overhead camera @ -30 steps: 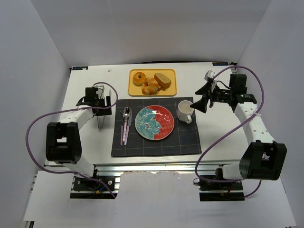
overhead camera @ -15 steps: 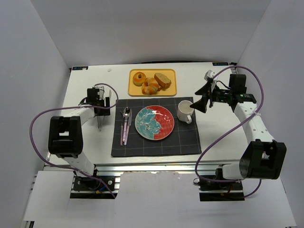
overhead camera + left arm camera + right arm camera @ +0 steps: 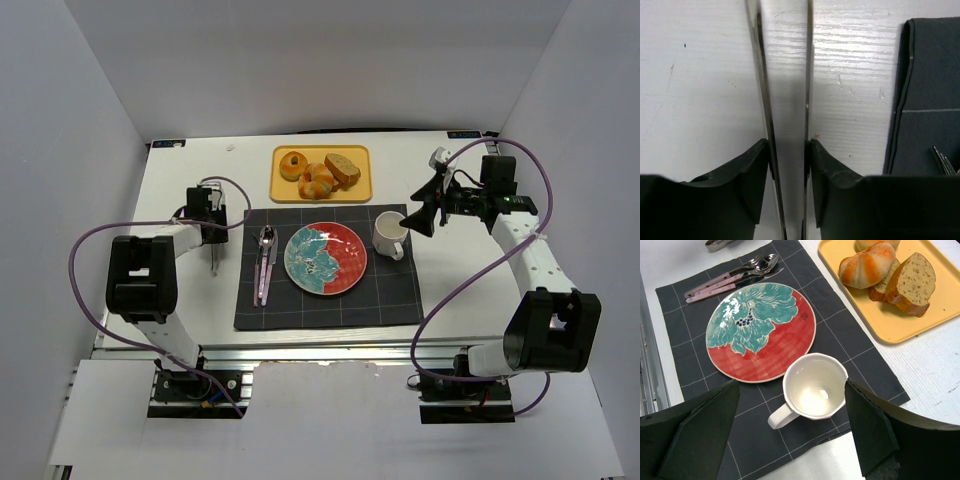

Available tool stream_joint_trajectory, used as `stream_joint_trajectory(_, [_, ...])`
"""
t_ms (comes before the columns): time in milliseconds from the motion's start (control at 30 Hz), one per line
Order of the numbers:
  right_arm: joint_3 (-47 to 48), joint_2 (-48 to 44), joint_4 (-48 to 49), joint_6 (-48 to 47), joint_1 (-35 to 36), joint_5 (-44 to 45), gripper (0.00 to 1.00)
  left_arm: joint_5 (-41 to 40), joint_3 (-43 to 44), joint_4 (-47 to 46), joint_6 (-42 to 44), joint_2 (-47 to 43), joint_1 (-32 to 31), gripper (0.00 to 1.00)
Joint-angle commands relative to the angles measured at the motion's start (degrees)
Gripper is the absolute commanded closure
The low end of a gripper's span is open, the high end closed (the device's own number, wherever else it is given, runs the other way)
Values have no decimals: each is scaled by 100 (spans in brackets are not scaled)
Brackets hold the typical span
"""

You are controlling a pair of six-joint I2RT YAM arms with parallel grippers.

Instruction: Place the bread

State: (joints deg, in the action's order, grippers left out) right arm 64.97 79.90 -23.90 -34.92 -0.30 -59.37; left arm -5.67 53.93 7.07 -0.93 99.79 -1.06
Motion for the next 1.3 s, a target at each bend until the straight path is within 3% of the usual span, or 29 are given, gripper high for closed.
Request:
stream_joint_trajectory(0, [192, -88, 35, 11, 12, 14, 11, 198, -269, 75, -214, -12, 80, 55])
stream_joint_trajectory(200, [244, -97, 70, -6, 12, 22, 11, 548, -331, 110, -618, -626, 80, 88])
stream_joint_trajectory(300, [288, -176, 131, 2, 12, 22, 10, 1200, -93, 181, -1242, -1391, 80, 84])
stream_joint_trajectory(433, [131, -308, 394, 151, -5, -30, 11, 1779, 257, 119, -2032, -1707, -43, 67])
stream_joint_trajectory(500, [51, -387, 578, 274, -14, -57, 11, 1885, 381, 154, -2244, -1708, -131, 57])
stream_joint_trajectory(633, [-133, -519, 711, 380, -58, -144, 11, 2044, 855, 312, -2500, -1463, -376, 51])
stream_joint_trajectory(900, [-265, -651, 773, 327, -120, -232, 11, 1859, 2225, 1112, -2245, -453, -1036, 45])
stream_joint_trajectory(1267, [-380, -748, 773, 345, -164, -232, 11, 1806, 3017, 1393, -2210, 339, -1704, 44])
